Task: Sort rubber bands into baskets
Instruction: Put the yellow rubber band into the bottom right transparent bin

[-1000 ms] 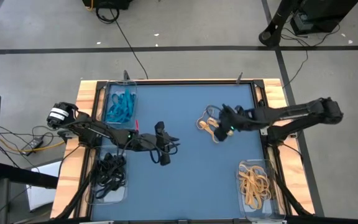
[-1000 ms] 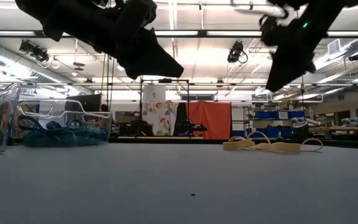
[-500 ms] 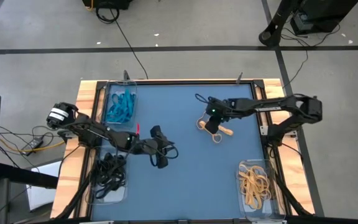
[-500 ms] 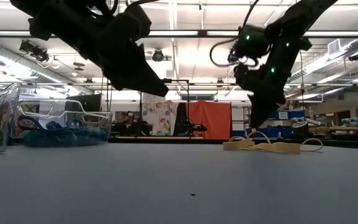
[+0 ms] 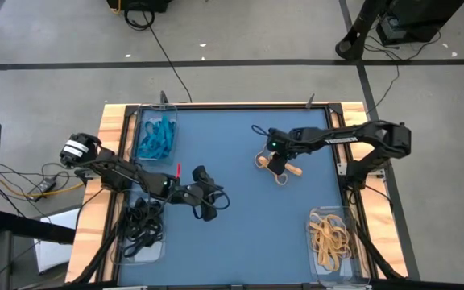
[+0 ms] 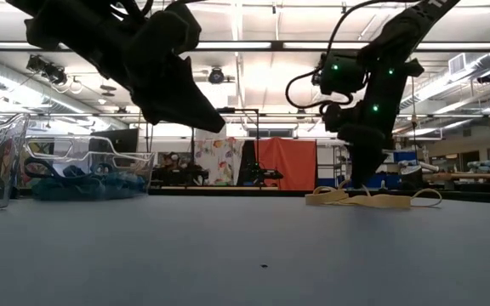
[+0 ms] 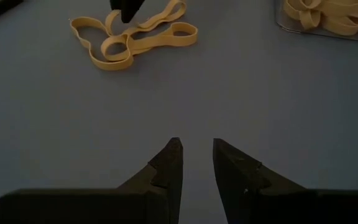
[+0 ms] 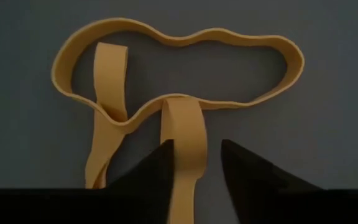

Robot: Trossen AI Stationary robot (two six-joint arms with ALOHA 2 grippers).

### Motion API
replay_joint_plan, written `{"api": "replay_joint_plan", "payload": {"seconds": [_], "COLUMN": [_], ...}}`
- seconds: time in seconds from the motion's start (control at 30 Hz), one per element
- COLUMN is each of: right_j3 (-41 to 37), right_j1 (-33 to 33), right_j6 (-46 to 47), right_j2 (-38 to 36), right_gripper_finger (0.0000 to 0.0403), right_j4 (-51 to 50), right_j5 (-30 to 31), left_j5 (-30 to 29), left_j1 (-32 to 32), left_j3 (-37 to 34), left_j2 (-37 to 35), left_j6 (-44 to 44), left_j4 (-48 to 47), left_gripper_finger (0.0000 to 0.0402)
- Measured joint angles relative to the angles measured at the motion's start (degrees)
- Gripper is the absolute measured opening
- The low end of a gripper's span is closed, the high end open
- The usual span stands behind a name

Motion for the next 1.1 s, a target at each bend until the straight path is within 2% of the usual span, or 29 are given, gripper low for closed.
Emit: {"api": "replay_joint_plan", "payload": {"seconds": [0.17,0.2,0.47,0.73,0.87,1.1], "right_j3": [0.0,0.0,0.0,0.0,0.0,0.0], "right_j1": [0.66,0.9,4.92,10.75,13.41,17.94], "right_j6": [-0.27,-0.46,3.76,12.89,16.16,24.13], "right_j2": [-1.79,-2.31,-9.39,-22.24,-29.32,-39.29], "right_gripper_finger": [0.0028,0.0016,0.0006,0.0002,0.0002,0.0001], "right_j4": [-0.97,-1.12,-6.01,-13.6,-15.98,-15.88], "right_j5": [-2.31,-2.89,-5.93,-6.21,-8.91,-13.55], "left_j5": [-1.6,-1.6,-1.6,-1.6,-1.51,6.15], "left_j1": [-0.1,-0.1,-0.07,-0.07,0.64,3.02], "left_j3": [0.0,0.0,0.0,-0.02,-0.04,-0.04], "left_j2": [0.0,0.0,0.0,0.0,0.0,-0.02], "left_j6": [0.03,0.09,1.7,2.11,7.08,12.6], "left_j4": [-0.11,-0.2,-0.73,-0.76,0.92,5.36], "left_gripper_finger": [0.0094,0.0094,0.0094,0.0094,0.0094,0.0094]}}
